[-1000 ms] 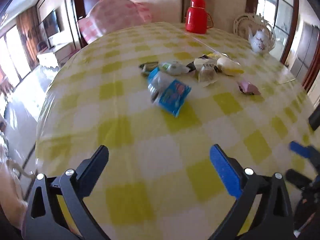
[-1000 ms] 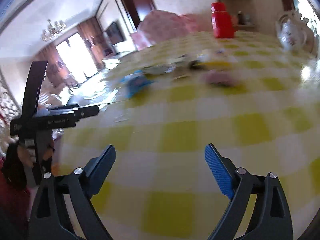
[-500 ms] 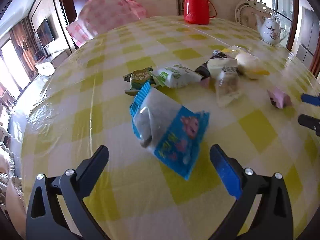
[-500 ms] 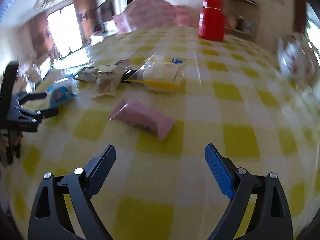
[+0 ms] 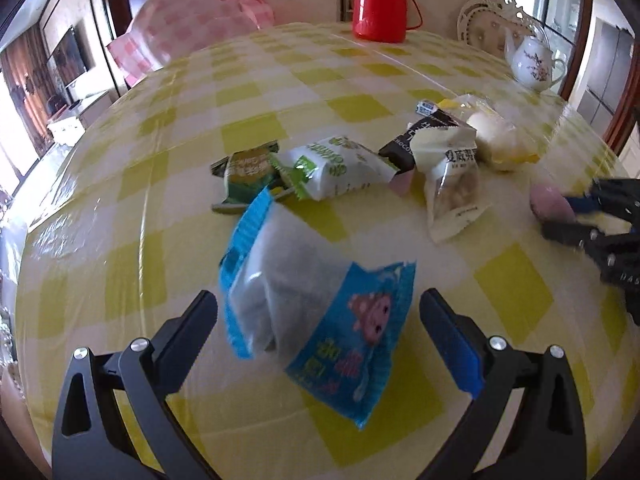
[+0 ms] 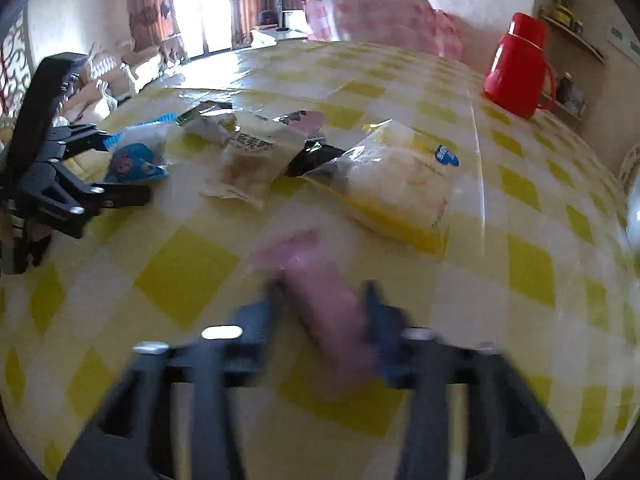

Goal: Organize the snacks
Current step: 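Grasp the blue cartoon packet with the left gripper while the right grasps the pink wafer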

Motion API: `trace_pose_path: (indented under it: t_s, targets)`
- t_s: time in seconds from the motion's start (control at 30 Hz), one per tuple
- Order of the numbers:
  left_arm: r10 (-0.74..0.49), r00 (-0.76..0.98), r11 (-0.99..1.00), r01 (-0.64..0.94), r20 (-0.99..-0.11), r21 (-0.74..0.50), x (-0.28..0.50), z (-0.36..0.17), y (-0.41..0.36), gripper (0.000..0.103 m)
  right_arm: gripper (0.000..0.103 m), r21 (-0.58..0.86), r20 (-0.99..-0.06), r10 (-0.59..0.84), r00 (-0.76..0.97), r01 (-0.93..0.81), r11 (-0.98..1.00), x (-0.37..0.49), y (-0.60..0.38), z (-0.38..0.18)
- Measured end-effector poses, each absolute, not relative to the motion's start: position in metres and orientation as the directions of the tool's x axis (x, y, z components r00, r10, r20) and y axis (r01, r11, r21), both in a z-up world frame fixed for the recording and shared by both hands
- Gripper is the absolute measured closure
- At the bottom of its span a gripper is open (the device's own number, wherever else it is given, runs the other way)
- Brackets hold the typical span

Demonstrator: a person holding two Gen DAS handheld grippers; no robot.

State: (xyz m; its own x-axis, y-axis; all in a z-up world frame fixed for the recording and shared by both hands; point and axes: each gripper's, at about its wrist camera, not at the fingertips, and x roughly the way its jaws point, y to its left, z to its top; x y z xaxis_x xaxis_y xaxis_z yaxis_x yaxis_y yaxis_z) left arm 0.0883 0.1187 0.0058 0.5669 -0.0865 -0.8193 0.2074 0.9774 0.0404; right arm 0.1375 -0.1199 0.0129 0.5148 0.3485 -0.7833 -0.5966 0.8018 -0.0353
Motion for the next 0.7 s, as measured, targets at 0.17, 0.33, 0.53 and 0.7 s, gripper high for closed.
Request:
trace_pose_path:
  t_s: [0.17, 0.33, 0.53, 0.7]
  targets:
    - [-0.141, 0.580, 0.955, 0.294, -0.803, 0.045, 0.082, 0.008, 0.106, 0.033, 0.082, -0.001, -0.744, 0.330, 0.582, -0.494, 0.869, 0.107, -0.136, 0.024]
    - [-0.118, 0.619, 0.945, 0.311, -0.776, 0.104, 0.065, 0.011, 0.086, 0.051, 0.082, 0.070, -0.708, 0.340, 0.620, -0.416, 0.906, 0.086, -0.151, 0.031]
    - [-0.167, 0.606, 0.941, 0.333, -0.778, 0.057, 0.047, 0.012, 0.061, 0.051, 0.082, 0.175, -0.705, 0.344, 0.620, -0.319, 0.932, 0.075, -0.171, 0.026]
    - [-0.205, 0.590, 0.932, 0.361, -0.781, 0.028, 0.029, 0.010, 0.034, 0.051, 0.082, 0.247, -0.687, 0.378, 0.621, -0.289, 0.925, 0.063, -0.183, 0.027]
